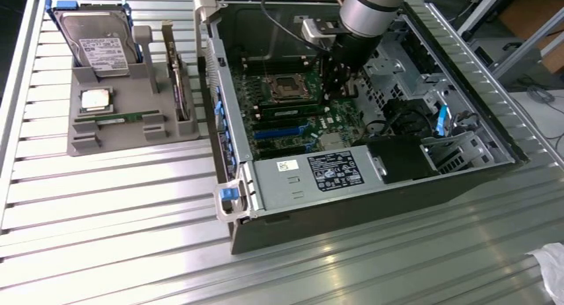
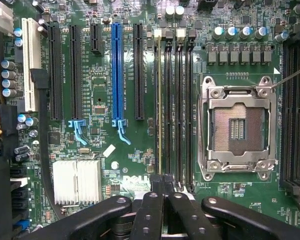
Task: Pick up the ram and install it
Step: 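Press down the ram until it locks into place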
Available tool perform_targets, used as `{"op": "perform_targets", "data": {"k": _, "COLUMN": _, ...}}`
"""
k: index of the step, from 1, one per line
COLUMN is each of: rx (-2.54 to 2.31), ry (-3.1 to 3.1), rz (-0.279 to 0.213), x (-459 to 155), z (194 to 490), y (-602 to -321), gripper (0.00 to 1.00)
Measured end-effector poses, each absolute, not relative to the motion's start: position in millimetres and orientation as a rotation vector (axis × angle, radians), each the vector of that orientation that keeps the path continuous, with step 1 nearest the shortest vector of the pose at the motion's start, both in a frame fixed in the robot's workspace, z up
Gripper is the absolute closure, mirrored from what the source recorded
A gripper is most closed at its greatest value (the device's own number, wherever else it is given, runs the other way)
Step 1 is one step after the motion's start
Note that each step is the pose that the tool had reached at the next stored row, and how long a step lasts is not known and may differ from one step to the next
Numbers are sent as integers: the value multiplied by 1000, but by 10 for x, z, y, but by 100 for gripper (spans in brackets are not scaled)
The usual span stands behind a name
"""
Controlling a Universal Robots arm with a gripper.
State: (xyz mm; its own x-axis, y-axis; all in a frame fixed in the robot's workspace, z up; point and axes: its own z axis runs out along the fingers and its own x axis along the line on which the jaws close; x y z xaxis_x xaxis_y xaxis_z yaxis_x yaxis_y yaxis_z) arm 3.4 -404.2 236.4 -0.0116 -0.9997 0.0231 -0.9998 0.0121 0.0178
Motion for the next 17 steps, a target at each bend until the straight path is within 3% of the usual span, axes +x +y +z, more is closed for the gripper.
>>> {"op": "perform_targets", "data": {"k": 10, "rx": 2188, "ry": -2214, "rz": 6, "x": 35, "z": 2305, "y": -4042, "gripper": 89}}
{"op": "perform_targets", "data": {"k": 13, "rx": 2189, "ry": -2215, "rz": 6, "x": 35, "z": 2484, "y": -4041, "gripper": 89}}
{"op": "perform_targets", "data": {"k": 17, "rx": 2188, "ry": -2214, "rz": 7, "x": -262, "z": 2485, "y": -4042, "gripper": 89}}
